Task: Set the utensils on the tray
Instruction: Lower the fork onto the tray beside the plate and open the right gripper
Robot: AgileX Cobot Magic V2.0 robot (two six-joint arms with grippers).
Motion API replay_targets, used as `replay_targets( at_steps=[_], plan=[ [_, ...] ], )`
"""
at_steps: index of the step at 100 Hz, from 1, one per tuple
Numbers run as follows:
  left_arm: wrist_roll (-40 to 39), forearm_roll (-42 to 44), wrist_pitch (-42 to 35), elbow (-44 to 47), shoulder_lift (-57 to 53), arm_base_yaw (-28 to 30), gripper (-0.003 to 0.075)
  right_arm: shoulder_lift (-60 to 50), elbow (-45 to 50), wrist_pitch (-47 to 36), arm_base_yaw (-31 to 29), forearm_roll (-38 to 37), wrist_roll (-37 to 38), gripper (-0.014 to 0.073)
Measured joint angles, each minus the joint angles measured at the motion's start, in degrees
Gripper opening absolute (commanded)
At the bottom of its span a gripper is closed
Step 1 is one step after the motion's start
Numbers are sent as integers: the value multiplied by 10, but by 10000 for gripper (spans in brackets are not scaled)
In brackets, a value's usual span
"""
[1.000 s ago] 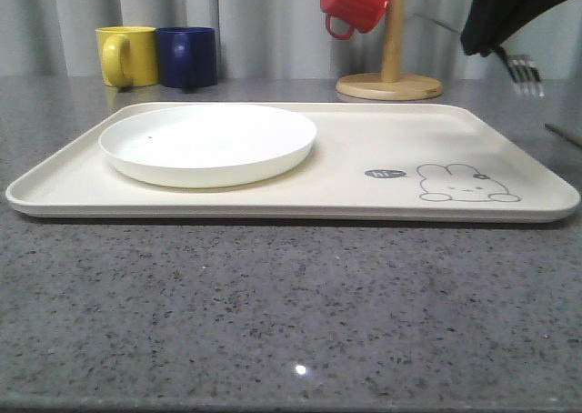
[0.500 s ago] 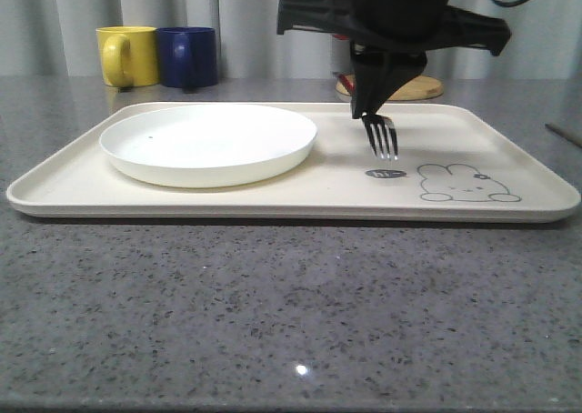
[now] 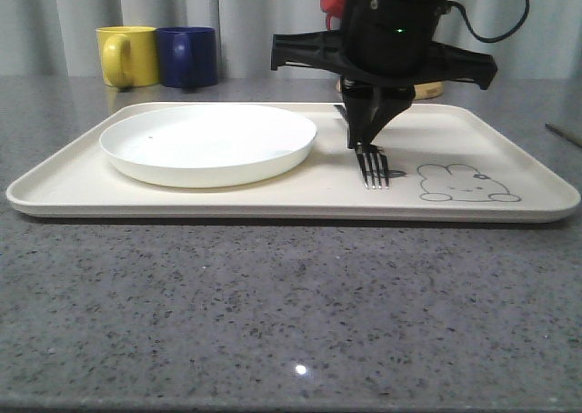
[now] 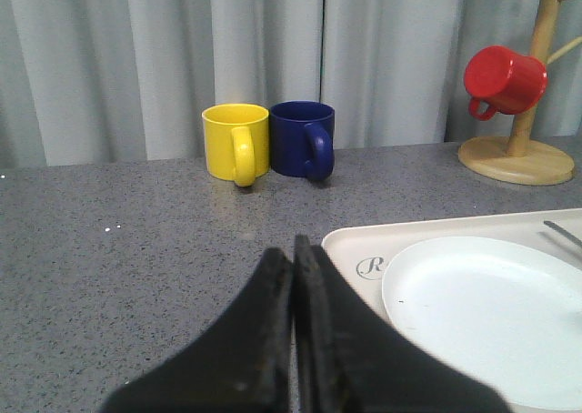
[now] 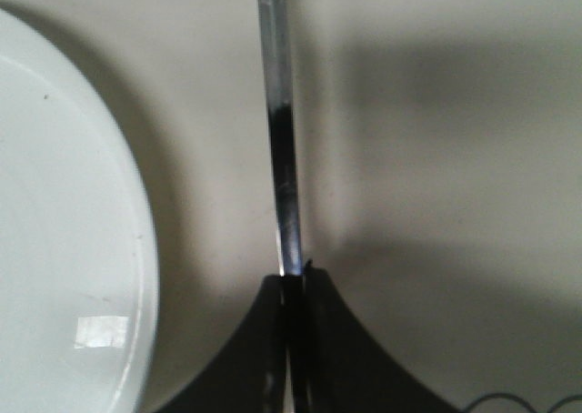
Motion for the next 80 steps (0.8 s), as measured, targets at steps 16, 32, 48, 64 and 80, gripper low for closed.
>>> replay_targets(
  at_steps=[16,32,48,64,80],
  plan=[
    [0,0,0,0,0,0,-17,2,0,4,0,0,0,169],
    [0,0,0,0,0,0,-17,6,0,9,0,0,0,302],
    [0,0,0,0,0,0,-17,7,0,9,0,0,1,370],
    [0,0,0,0,0,0,-17,0,0,10,0,0,1,375],
    [0,0,0,0,0,0,-17,-42,0,12,-2,-8,-12,375]
  ],
)
